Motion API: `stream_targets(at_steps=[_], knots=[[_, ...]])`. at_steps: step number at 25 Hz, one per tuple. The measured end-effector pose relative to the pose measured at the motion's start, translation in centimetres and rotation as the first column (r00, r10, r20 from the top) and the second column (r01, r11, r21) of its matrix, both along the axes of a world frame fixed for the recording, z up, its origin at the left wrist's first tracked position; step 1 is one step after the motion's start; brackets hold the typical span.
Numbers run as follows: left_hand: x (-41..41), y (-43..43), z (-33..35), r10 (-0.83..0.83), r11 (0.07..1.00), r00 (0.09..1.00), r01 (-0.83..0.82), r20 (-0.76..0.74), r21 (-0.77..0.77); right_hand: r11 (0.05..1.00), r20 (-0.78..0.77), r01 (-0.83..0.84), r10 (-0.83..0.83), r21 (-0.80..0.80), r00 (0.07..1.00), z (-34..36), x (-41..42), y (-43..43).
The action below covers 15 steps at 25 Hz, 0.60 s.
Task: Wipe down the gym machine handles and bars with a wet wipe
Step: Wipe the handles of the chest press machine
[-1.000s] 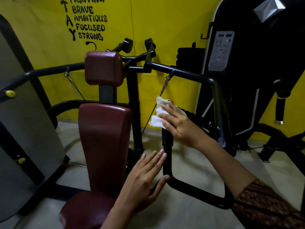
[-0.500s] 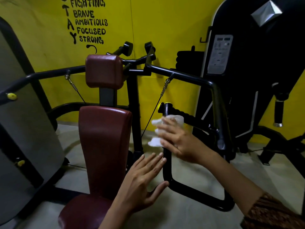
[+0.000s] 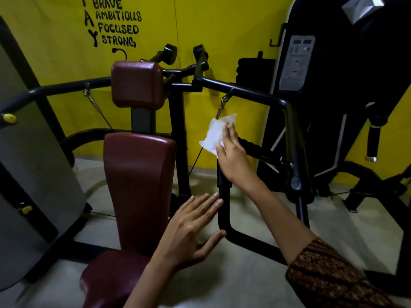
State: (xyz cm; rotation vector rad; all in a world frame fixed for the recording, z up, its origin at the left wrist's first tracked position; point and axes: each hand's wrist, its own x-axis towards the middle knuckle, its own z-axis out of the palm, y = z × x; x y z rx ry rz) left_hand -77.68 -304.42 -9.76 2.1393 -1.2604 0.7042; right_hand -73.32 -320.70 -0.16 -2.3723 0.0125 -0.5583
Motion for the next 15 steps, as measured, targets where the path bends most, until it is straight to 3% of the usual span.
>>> stream_targets(at_steps=[2,8,15], knots=[[0.0,0.0,-0.1,0.011,1.0,1.0,-0.011,0.0,0.002,0.999,0.029,0.009,-0.01,0.039,1.0,-0.8,-1.4,0.4],[-0.7,0.1,-0.9,0.119,0.988,0.987,-0.107,0.104,-0.114,0.991,0.01,-0.111,0.112,-0.07,0.994,-4.5,-8.5,2.1],[-1.3,0.7,-0.6,0.203,0.968,0.974,-0.185,0.101,-0.168,0.998,-0.016,-0.064,0.063,-0.022,0.998,-2.7,-5.9,2.0]])
